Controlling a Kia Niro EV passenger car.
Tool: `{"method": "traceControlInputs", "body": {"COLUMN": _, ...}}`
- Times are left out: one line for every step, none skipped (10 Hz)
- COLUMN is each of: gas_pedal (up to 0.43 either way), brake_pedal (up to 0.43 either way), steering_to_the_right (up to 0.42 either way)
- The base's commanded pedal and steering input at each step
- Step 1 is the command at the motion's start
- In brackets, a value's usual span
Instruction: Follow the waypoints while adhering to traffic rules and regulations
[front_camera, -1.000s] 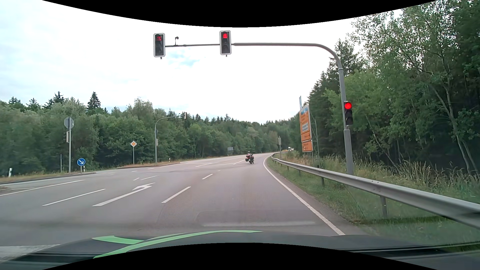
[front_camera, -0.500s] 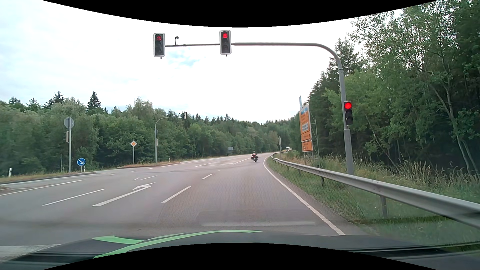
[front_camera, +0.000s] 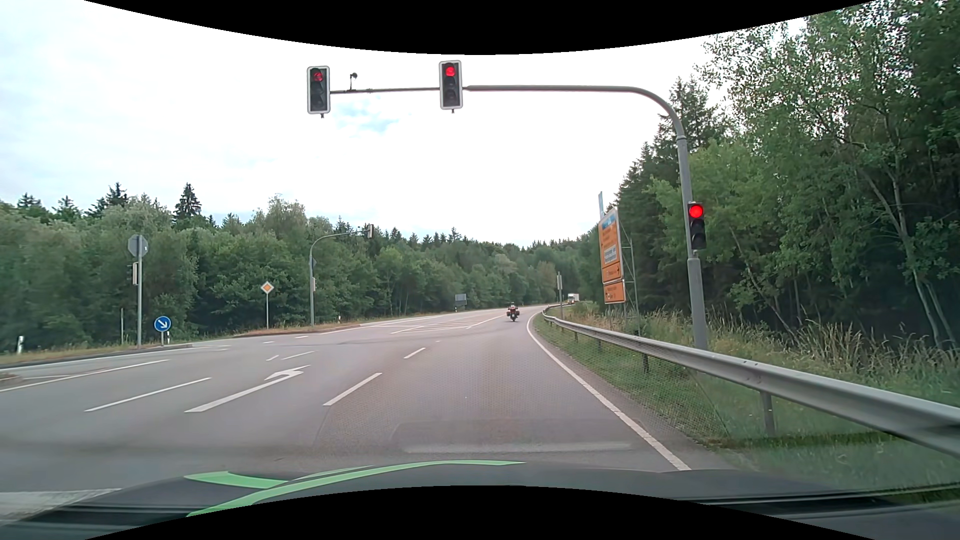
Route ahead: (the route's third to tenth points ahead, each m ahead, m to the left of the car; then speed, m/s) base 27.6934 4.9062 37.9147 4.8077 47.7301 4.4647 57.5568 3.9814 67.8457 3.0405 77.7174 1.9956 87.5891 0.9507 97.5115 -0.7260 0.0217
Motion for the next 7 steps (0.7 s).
{"method": "traceControlInputs", "body": {"gas_pedal": 0.0, "brake_pedal": 0.268, "steering_to_the_right": 0.003}}
{"method": "traceControlInputs", "body": {"gas_pedal": 0.0, "brake_pedal": 0.268, "steering_to_the_right": 0.003}}
{"method": "traceControlInputs", "body": {"gas_pedal": 0.0, "brake_pedal": 0.268, "steering_to_the_right": 0.003}}
{"method": "traceControlInputs", "body": {"gas_pedal": 0.0, "brake_pedal": 0.274, "steering_to_the_right": 0.003}}
{"method": "traceControlInputs", "body": {"gas_pedal": 0.0, "brake_pedal": 0.268, "steering_to_the_right": 0.003}}
{"method": "traceControlInputs", "body": {"gas_pedal": 0.0, "brake_pedal": 0.268, "steering_to_the_right": 0.003}}
{"method": "traceControlInputs", "body": {"gas_pedal": 0.0, "brake_pedal": 0.268, "steering_to_the_right": 0.003}}
